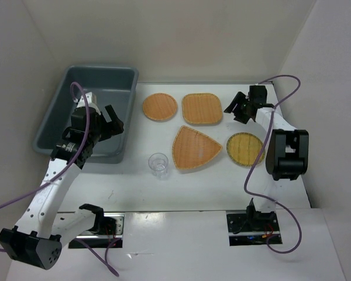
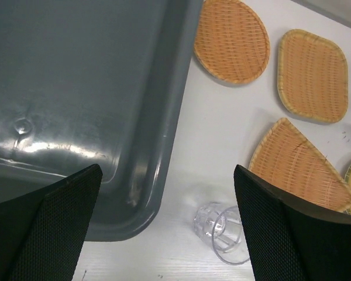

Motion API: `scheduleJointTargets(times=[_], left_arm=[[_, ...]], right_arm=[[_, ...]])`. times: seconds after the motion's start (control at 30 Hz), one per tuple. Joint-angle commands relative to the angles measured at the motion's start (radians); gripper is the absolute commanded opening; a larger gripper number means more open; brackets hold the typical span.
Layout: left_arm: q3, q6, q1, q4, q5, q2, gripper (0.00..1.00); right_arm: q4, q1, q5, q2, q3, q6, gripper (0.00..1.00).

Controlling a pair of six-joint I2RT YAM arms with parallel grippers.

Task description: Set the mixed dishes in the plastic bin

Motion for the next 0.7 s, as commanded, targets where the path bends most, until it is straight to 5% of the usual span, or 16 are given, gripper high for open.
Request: scheduleJointTargets(times=[0.0, 0.37, 0.67], left_arm=[[-0.047, -0.047, 0.017, 0.017, 0.006, -0.024, 1.00], [-0.081, -0.083, 0.027, 0.055, 0.058, -0.015, 1.00], [-0.072, -0.083, 0.036, 0.084, 0.067, 0.030, 1.00]], right_arm=[[0.076, -0.006, -0.062, 0.079, 0.072, 0.005, 0.68], [0.079, -0.006, -0.214, 0.326, 0.213, 0.016, 0.59], [0.114, -0.006, -0.268, 0.448, 0.274, 0.054, 0.36]])
